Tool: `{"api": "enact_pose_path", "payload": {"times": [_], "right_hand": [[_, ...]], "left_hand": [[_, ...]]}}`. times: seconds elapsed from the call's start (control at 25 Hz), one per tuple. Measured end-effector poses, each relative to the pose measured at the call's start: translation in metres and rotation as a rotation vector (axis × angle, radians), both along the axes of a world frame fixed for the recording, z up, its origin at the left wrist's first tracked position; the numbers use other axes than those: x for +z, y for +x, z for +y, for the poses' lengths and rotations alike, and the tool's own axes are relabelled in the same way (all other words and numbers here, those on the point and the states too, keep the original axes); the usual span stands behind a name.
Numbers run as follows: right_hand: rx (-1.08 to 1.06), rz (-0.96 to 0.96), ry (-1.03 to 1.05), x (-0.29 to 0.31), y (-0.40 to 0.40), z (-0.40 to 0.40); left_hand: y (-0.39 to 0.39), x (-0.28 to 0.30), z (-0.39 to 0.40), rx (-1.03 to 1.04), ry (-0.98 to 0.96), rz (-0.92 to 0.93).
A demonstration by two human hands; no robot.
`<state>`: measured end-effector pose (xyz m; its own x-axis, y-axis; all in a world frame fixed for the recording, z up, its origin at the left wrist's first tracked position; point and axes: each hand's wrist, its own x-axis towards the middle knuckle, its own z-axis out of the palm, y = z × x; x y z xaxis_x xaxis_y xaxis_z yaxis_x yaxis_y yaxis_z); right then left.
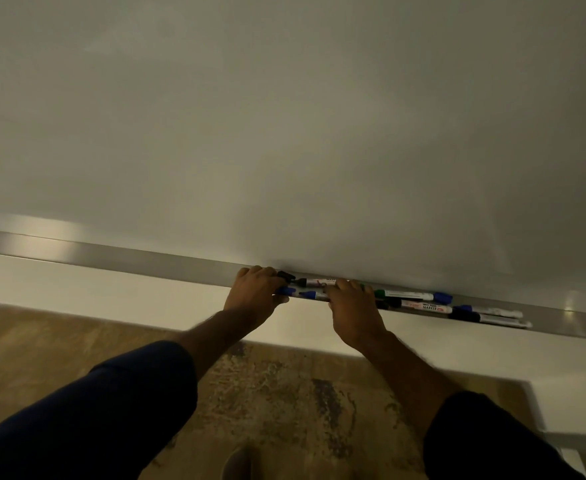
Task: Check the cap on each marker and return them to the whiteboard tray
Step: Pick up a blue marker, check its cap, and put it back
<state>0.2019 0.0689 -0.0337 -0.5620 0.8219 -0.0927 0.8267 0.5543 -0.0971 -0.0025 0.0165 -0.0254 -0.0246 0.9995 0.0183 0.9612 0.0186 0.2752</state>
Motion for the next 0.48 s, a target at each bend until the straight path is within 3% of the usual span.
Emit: {"api": "enact_pose_path", "payload": {"times": [0.2,0.48], "right_hand": [[0.038,0.142,0.002,0.006,0.007,0.003],[0.083,0.379,0.002,0.068,0.016,0.003]], "left_hand": [[-0.001,0.007,0.002,0.017,0.017,-0.045],[-0.002,0.056,0.003,0.039,0.135,-0.349]]}}
